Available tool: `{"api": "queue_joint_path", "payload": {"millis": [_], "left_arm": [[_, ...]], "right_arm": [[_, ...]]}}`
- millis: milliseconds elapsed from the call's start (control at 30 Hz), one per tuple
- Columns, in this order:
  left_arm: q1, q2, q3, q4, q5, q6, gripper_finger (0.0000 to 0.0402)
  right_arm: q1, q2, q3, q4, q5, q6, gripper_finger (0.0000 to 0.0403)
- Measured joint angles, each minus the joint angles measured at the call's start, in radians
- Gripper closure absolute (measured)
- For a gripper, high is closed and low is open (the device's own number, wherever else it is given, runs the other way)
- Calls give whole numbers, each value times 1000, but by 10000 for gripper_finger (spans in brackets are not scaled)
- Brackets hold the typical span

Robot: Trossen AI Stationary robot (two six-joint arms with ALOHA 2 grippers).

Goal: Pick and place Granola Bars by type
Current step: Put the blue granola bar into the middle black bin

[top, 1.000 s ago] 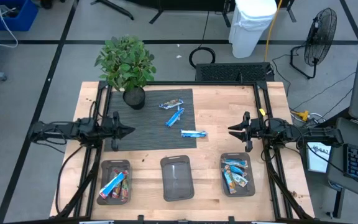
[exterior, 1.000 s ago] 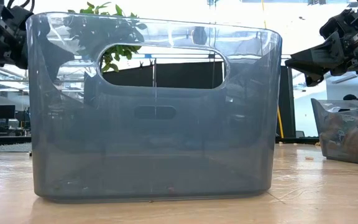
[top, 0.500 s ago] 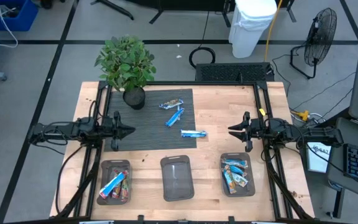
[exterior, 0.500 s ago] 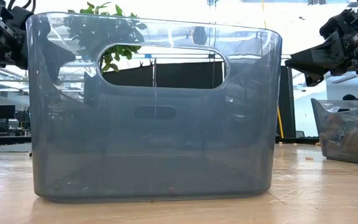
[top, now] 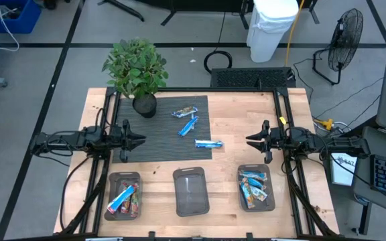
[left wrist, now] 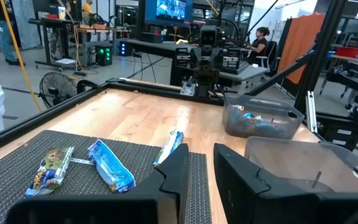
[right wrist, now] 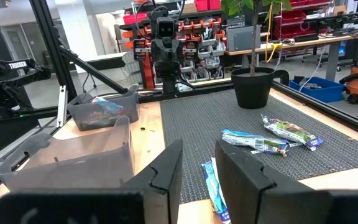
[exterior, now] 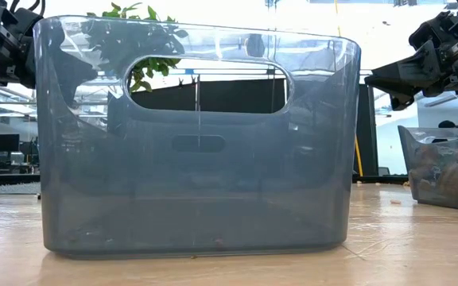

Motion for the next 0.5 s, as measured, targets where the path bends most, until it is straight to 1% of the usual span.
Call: {"api": "queue_joint_path", "payload": {"millis": [67,133,333,500], "left_arm": [[0,0,0,0,0,0,325],[0,0,0,0,0,0,328],[0,0,0,1,0,0,331],[0,0,0,1,0,1,329]], "right_arm": [[0,0,0,18,2,-15,316],[0,0,0,89,2,-26,316],[0,0,0,282,2,17,316],[0,0,0,370,1,40,316]]}}
